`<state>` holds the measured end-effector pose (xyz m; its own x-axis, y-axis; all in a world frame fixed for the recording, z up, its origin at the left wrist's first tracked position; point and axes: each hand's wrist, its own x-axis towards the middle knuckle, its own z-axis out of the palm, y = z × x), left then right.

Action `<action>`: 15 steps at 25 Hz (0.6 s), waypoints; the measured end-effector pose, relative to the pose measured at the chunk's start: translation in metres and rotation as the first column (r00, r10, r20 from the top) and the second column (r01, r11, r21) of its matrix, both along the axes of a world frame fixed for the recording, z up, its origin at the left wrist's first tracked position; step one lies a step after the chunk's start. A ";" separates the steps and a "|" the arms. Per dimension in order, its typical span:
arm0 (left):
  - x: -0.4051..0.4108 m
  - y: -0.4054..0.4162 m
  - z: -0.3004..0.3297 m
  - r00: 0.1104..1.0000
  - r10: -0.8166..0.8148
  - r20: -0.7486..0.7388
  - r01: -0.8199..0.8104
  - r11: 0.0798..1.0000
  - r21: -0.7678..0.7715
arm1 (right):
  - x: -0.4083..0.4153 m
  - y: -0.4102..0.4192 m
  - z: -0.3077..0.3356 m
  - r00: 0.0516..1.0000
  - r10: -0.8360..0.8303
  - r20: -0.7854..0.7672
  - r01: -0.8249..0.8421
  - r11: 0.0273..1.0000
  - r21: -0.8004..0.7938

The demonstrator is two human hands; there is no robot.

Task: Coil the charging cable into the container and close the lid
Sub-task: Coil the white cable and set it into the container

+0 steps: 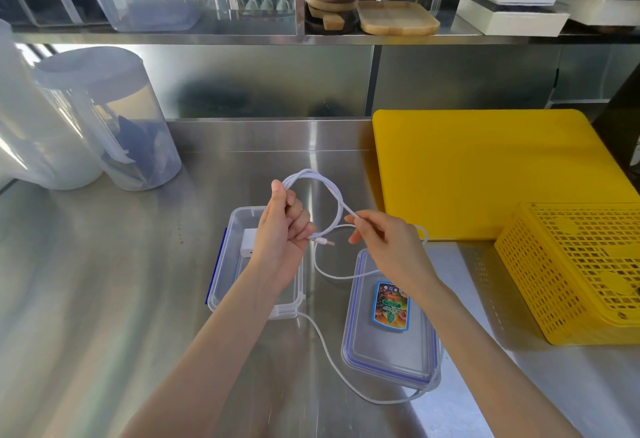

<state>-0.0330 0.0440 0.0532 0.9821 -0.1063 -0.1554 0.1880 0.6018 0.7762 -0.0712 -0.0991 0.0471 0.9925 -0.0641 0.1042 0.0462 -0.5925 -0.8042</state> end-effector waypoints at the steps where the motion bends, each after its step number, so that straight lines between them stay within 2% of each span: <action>1: 0.000 0.000 0.000 1.000 -0.007 -0.009 0.007 1.000 -0.028 | 0.001 0.000 0.000 1.000 0.006 0.001 -0.006 1.000 0.024; 3: 0.001 -0.001 0.001 0.999 -0.023 -0.038 0.018 0.994 -0.112 | 0.004 0.003 0.001 1.000 0.022 -0.016 -0.020 0.997 0.074; 7: -0.002 -0.007 -0.002 0.996 -0.034 -0.080 0.006 0.946 -0.323 | 0.007 0.011 0.003 0.992 0.006 -0.128 0.042 0.927 0.372; 9: -0.004 -0.011 -0.004 0.996 -0.015 -0.091 -0.022 0.921 -0.390 | 0.007 0.015 0.005 0.987 0.013 -0.159 0.062 0.885 0.461; 13: -0.004 -0.013 -0.004 0.991 0.025 -0.128 -0.086 0.864 -0.496 | 0.008 0.020 -0.002 0.969 -0.065 -0.240 0.170 0.879 0.445; 15: -0.005 -0.013 -0.004 0.989 0.030 -0.142 -0.097 0.861 -0.499 | 0.006 0.021 -0.005 0.960 -0.054 -0.275 0.185 0.859 0.476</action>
